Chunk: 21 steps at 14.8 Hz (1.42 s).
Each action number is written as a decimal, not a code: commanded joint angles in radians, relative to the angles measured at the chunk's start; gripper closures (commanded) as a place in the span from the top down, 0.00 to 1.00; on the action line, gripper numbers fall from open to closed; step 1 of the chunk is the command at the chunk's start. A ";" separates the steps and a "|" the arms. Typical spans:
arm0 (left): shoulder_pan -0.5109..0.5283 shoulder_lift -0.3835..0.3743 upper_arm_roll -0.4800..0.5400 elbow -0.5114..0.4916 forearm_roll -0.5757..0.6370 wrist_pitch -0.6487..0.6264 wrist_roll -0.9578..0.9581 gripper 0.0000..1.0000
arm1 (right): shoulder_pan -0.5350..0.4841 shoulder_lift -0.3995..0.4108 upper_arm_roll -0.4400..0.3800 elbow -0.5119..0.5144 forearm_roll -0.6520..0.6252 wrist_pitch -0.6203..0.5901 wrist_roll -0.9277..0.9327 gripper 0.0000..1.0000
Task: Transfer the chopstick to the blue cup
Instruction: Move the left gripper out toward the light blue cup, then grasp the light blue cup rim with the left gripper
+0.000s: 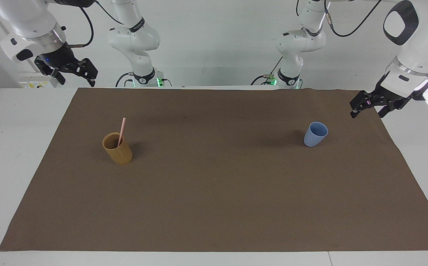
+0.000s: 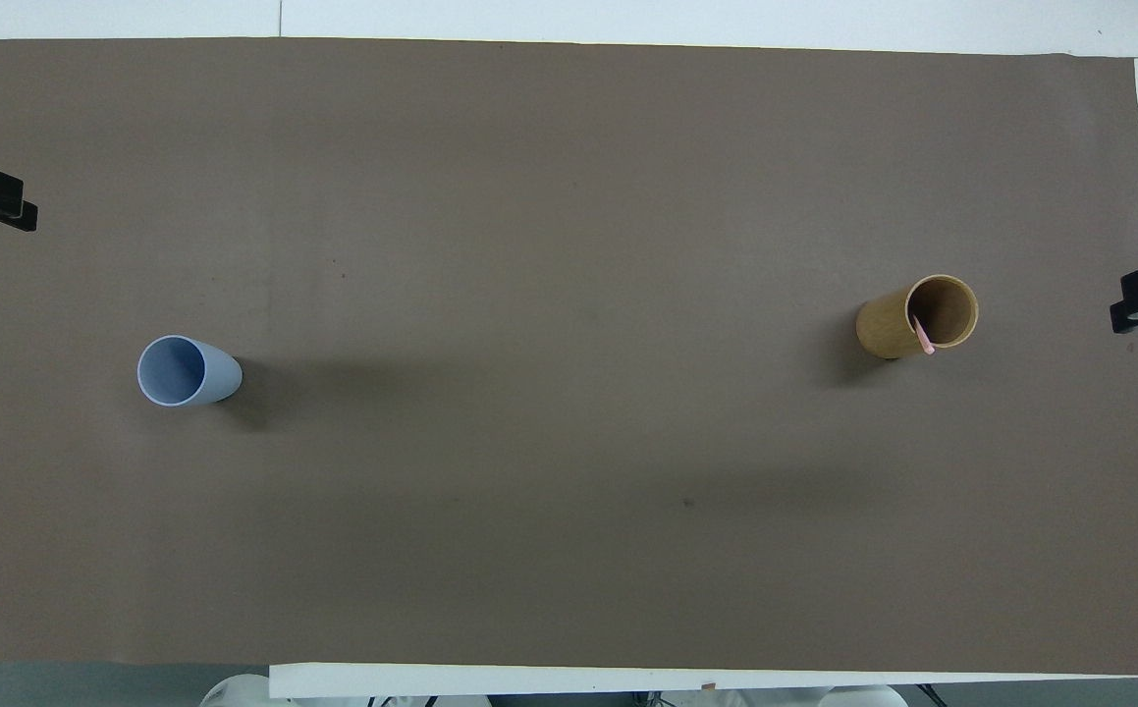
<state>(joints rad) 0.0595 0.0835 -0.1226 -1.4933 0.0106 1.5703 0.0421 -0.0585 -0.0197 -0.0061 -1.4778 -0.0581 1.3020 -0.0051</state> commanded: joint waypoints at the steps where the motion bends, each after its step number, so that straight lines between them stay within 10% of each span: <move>1: -0.003 -0.010 0.005 0.001 0.002 -0.013 0.018 1.00 | -0.004 -0.023 -0.003 -0.029 0.014 0.011 -0.012 1.00; 21: -0.013 -0.214 0.000 -0.539 -0.012 0.264 -0.054 1.00 | -0.004 -0.023 -0.003 -0.029 0.014 0.011 -0.012 1.00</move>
<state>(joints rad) 0.0564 -0.0777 -0.1312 -1.8875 0.0091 1.7203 0.0198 -0.0585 -0.0197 -0.0061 -1.4778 -0.0581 1.3020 -0.0051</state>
